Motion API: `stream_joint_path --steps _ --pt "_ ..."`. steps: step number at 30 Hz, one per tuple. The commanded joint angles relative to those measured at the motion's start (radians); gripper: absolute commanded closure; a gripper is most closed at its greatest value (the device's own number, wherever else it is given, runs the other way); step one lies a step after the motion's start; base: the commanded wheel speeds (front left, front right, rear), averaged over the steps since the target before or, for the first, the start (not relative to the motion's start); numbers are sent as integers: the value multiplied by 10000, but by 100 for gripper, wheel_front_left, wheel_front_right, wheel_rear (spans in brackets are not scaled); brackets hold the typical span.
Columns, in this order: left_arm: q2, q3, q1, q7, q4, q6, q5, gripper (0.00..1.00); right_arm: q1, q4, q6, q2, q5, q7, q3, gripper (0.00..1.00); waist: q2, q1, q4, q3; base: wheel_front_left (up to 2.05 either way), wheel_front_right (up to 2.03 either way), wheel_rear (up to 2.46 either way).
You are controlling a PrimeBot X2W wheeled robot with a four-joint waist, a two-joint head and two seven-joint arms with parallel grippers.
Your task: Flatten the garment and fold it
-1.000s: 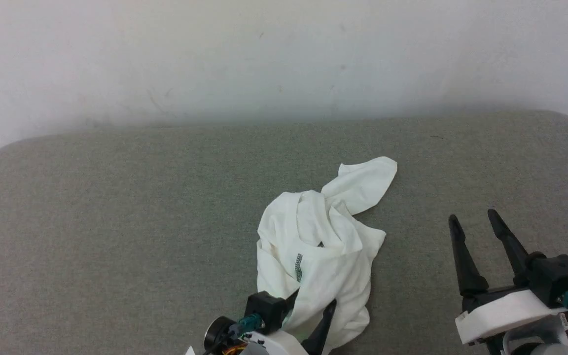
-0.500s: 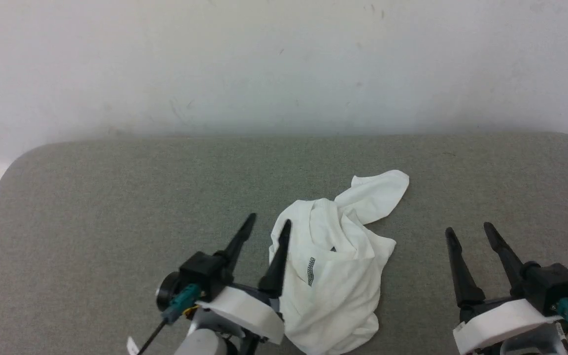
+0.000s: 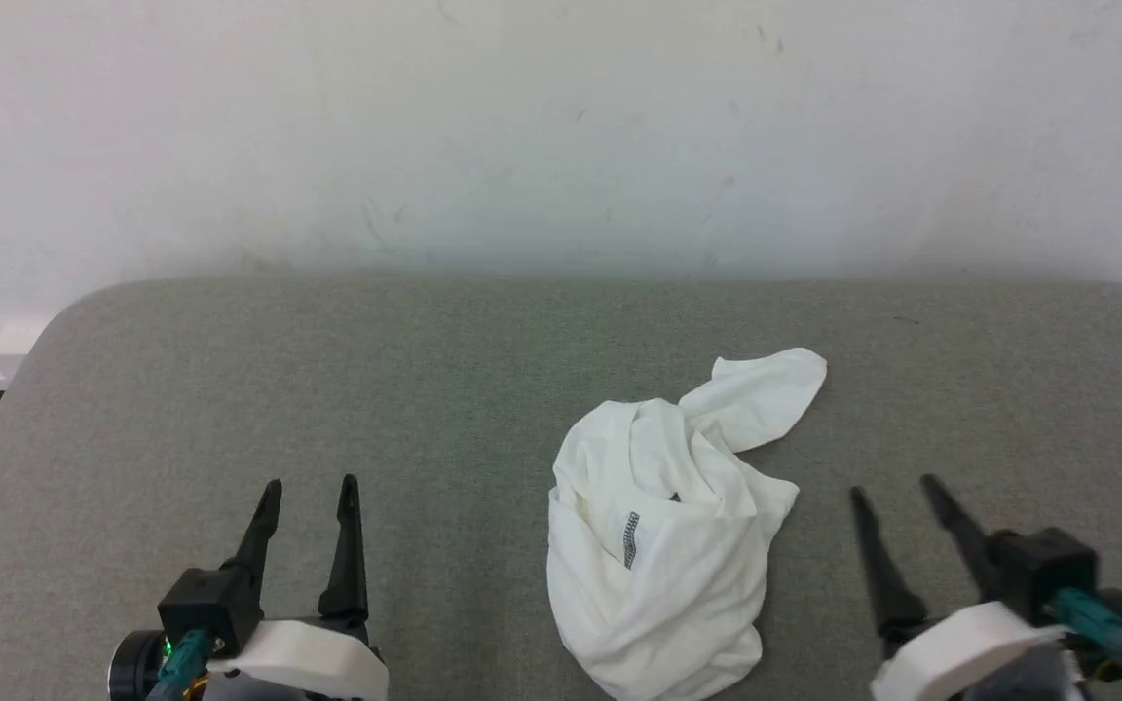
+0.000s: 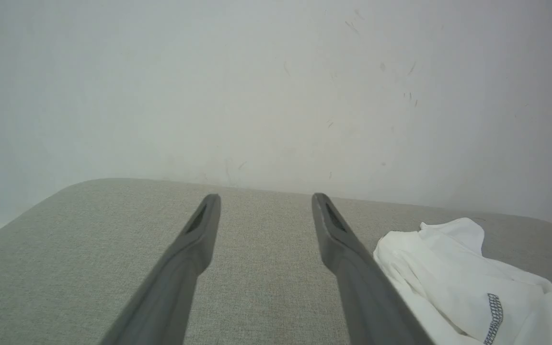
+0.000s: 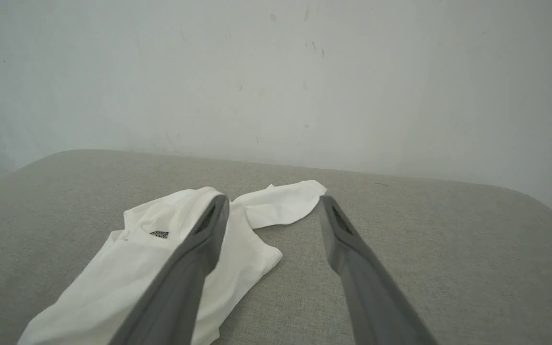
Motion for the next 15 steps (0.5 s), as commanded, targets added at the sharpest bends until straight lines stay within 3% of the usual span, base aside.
stream_joint_path --steps 1,7,15 --pt "26 49 97 -46 -60 -102 90 0 -46 96 -9 26 2 191 200 0 0 1 83 29 0 0 0" --pt "-110 57 32 -47 21 -334 288 0 -1124 784 -9 -114 185 2023 2131 0 0 1 342 228 0 0 0" --pt "-470 86 -298 -47 154 -590 467 0 -3247 1748 -9 -1506 1597 3876 4717 0 0 1 614 624 0 0 0"
